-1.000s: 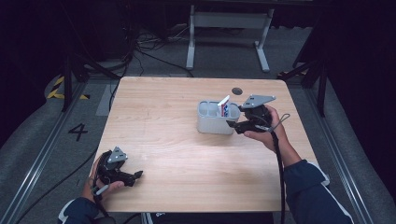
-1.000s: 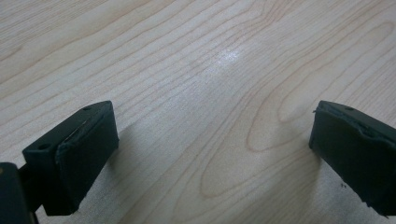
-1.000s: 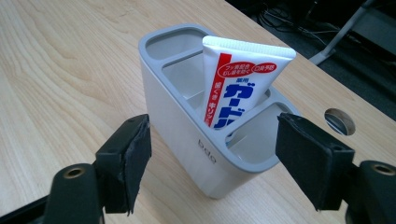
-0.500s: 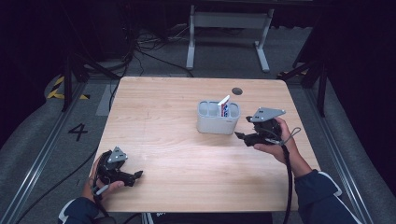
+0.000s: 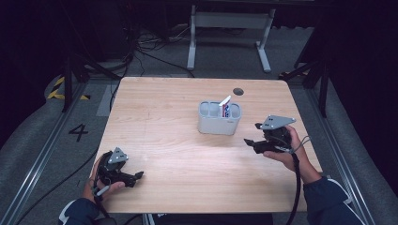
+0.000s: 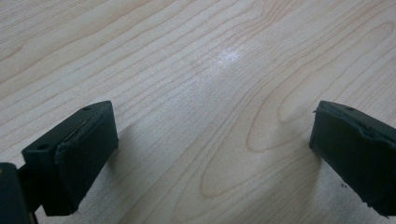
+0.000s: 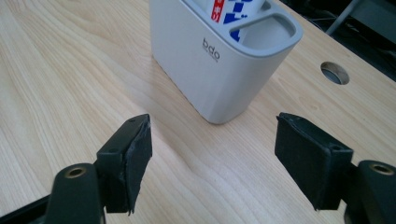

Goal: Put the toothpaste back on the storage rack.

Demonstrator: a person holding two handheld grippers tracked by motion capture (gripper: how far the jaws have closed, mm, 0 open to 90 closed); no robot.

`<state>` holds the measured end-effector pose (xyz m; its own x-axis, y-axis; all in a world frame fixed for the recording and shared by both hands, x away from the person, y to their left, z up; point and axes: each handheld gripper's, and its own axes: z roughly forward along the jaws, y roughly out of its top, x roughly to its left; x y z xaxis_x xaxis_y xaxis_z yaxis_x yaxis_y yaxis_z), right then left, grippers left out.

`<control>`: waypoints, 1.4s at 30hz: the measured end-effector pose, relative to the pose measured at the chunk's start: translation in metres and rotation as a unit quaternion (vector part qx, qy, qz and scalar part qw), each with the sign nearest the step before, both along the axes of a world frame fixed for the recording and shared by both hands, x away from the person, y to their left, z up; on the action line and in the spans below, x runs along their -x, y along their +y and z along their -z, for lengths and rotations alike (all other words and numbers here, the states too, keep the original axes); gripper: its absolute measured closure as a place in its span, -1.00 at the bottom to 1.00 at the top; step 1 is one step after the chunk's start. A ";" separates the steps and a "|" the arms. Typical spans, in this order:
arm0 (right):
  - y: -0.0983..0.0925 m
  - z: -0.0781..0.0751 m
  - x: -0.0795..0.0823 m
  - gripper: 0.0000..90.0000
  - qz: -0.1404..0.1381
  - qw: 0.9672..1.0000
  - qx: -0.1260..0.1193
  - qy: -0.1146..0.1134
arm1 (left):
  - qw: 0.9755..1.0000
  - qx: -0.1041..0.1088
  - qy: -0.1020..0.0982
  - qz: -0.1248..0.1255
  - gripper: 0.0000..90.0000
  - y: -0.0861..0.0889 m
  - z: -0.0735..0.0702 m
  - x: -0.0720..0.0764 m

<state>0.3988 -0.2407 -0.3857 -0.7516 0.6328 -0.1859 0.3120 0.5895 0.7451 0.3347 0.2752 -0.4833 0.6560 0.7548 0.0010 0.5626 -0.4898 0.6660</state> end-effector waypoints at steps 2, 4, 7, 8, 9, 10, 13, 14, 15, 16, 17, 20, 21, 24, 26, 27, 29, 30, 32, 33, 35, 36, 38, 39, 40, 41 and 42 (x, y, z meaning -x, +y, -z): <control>-0.003 0.003 0.002 -0.38 0.001 1.000 0.007 0.001 | 1.000 0.000 0.000 0.000 -0.97 0.000 0.000 0.000; -0.006 0.006 0.004 -0.38 0.002 1.000 0.009 0.003 | 1.000 0.000 0.000 0.000 -0.97 0.000 0.000 0.000; -0.010 0.011 0.007 -0.38 0.004 1.000 0.014 0.005 | 1.000 0.000 0.000 0.000 -0.97 0.000 0.000 0.000; -0.012 0.012 0.008 -0.38 0.004 1.000 0.016 0.005 | 1.000 0.000 0.000 0.000 -0.97 0.000 0.000 0.000; -0.013 0.013 0.008 -0.38 0.004 1.000 0.018 0.005 | 1.000 0.000 0.000 0.000 -0.97 0.000 0.000 0.000; -0.014 0.015 0.009 -0.38 0.005 1.000 0.019 0.008 | 1.000 0.000 0.000 0.000 -0.97 0.000 0.000 0.000; -0.019 0.018 0.013 -0.38 0.007 1.000 0.018 0.011 | 1.000 0.000 0.000 0.000 -0.97 0.000 0.000 0.000; -0.019 0.018 0.013 -0.38 0.007 1.000 0.018 0.011 | 1.000 0.000 0.000 0.000 -0.97 0.000 0.000 0.000; -0.022 0.021 0.015 -0.38 0.010 1.000 0.021 0.011 | 1.000 0.000 0.000 0.000 -0.97 0.000 0.000 0.000; -0.023 0.022 0.015 -0.38 0.011 1.000 0.022 0.011 | 1.000 0.000 0.000 0.000 -0.97 0.000 0.000 0.000; -0.025 0.023 0.016 -0.38 0.012 1.000 0.021 0.013 | 1.000 0.000 0.000 0.000 -0.97 0.000 0.000 0.000; -0.029 0.027 0.019 -0.38 0.015 1.000 0.022 0.016 | 1.000 0.000 0.000 0.000 -0.97 0.000 0.000 0.000; -0.030 0.028 0.019 -0.38 0.015 1.000 0.024 0.014 | 1.000 0.000 0.000 0.000 -0.97 0.000 0.000 0.000; -0.035 0.031 0.021 -0.38 0.018 0.999 0.025 0.015 | 1.000 0.000 0.000 0.000 -0.97 0.000 0.000 0.000; -0.038 0.033 0.023 -0.38 0.023 0.999 0.023 0.021 | 1.000 0.000 0.000 0.000 -0.97 0.000 0.000 0.000; -0.040 0.034 0.023 -0.38 0.024 0.999 0.024 0.018 | 1.000 0.000 0.000 0.000 -0.97 0.000 0.000 0.000; -0.045 0.038 0.026 -0.38 0.029 0.999 0.021 0.021 | 1.000 0.000 0.000 -0.001 -0.97 0.000 0.000 0.000; -0.047 0.039 0.027 -0.38 0.029 0.999 0.020 0.020 | 1.000 0.000 0.000 -0.001 -0.97 0.000 0.000 0.000; -0.050 0.041 0.029 -0.38 0.029 0.999 0.019 0.021 | 1.000 0.001 0.000 -0.002 -0.97 0.000 0.000 0.000; -0.052 0.042 0.030 -0.38 0.030 0.999 0.018 0.022 | 1.000 0.001 0.000 -0.002 -0.97 0.000 0.000 0.000; -0.054 0.043 0.030 -0.38 0.029 0.999 0.018 0.021 | 1.000 0.000 -0.001 -0.001 -0.97 0.000 0.000 0.000; -0.056 0.045 0.031 -0.38 0.032 0.999 0.017 0.023 | 1.000 -0.001 -0.001 0.000 -0.97 0.000 0.000 0.000; -0.059 0.048 0.033 -0.38 0.035 0.999 0.016 0.024 | 1.000 0.000 0.001 -0.001 -0.97 0.000 0.000 0.000; -0.063 0.052 0.035 -0.38 0.036 0.999 0.016 0.027 | 1.000 -0.001 -0.001 0.000 -0.97 0.000 0.000 0.000; -0.065 0.053 0.036 -0.39 0.037 0.999 0.017 0.029 | 1.000 -0.001 -0.001 0.000 -0.97 0.000 0.000 0.000; -0.066 0.055 0.036 -0.39 0.038 0.999 0.019 0.029 | 1.000 -0.001 -0.001 0.000 -0.97 0.000 0.000 0.000; -0.068 0.057 0.037 -0.39 0.037 0.999 0.019 0.032 | 1.000 -0.001 -0.001 0.000 -0.97 0.000 0.000 0.000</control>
